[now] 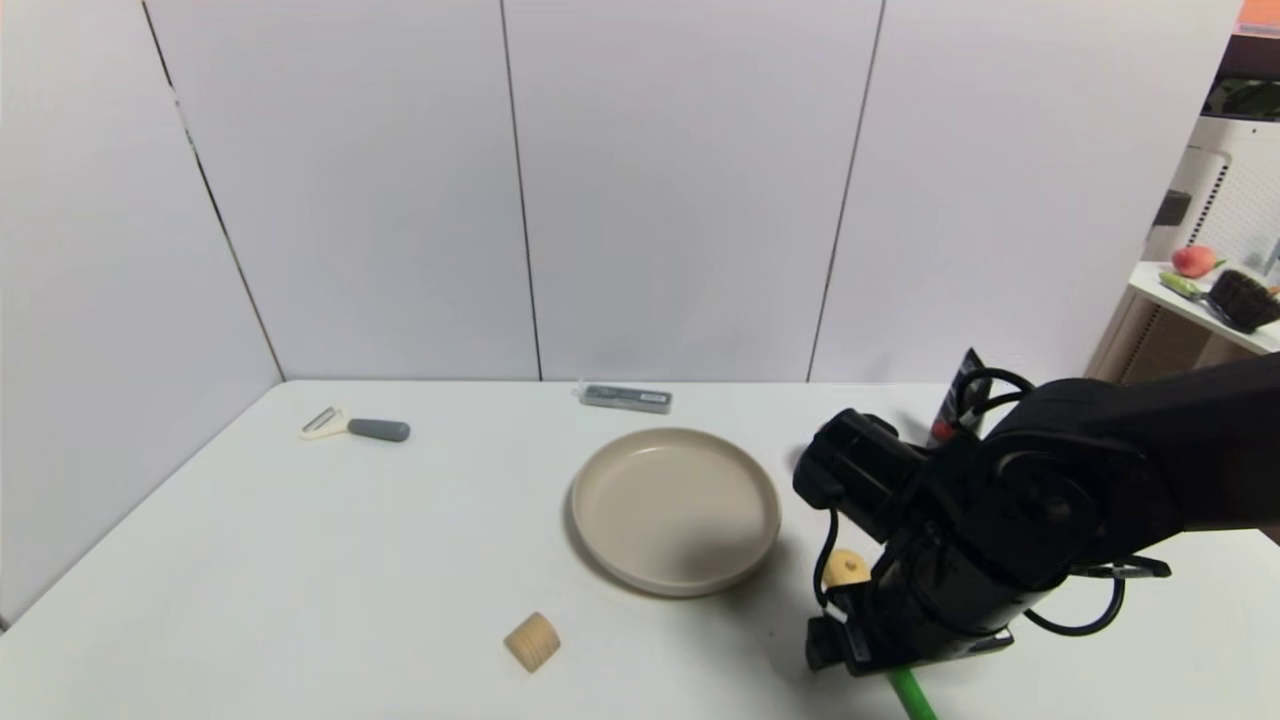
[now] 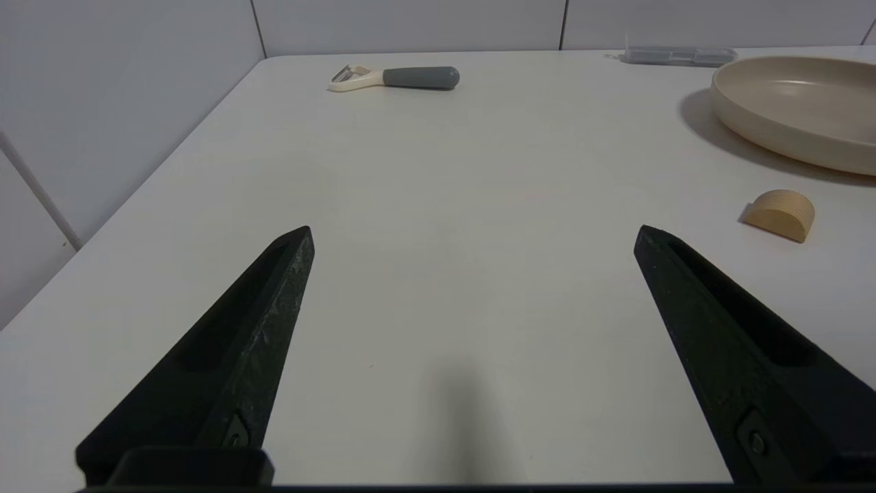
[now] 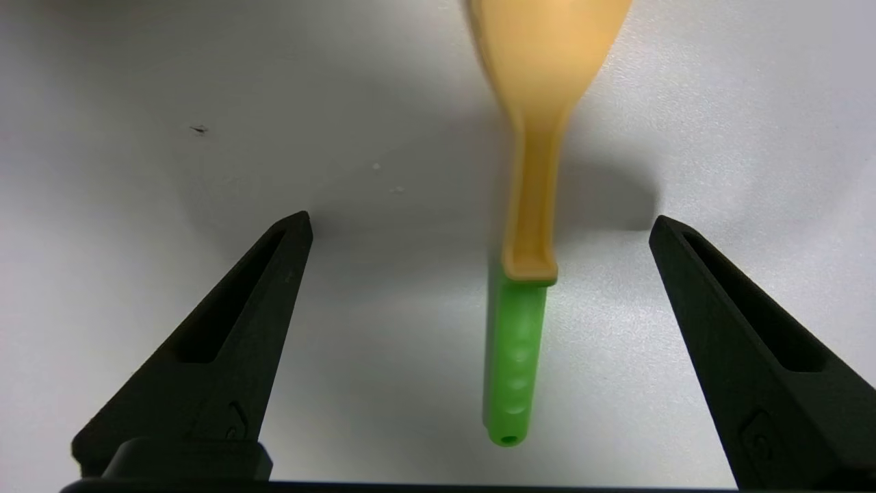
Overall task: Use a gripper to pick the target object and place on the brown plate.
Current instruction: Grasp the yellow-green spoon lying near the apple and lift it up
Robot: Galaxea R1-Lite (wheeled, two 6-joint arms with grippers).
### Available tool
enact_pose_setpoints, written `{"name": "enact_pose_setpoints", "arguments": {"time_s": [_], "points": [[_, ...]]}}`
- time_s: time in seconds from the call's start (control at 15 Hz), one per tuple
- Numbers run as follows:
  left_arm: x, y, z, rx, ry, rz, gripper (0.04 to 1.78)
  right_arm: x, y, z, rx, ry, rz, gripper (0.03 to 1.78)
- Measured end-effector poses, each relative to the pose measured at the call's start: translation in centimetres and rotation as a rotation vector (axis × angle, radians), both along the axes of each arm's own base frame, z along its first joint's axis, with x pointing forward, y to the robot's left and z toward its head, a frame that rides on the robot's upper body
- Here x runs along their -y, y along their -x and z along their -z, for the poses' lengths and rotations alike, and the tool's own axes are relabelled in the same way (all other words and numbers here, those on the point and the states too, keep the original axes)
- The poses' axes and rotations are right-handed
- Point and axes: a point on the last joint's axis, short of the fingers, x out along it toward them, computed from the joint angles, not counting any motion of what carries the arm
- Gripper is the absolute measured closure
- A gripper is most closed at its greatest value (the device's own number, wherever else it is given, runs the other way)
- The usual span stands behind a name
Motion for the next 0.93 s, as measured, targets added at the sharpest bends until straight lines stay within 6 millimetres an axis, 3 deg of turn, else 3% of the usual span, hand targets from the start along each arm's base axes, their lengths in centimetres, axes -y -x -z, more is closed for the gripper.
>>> {"name": "enact_pose_setpoints", "arguments": {"time_s": [0.93], "points": [[0.0,0.0,0.0,0.0,0.0,0.0,0.13,1.7,-0.1,-1.6,0.027,-0.034,0.031,0.11]]}}
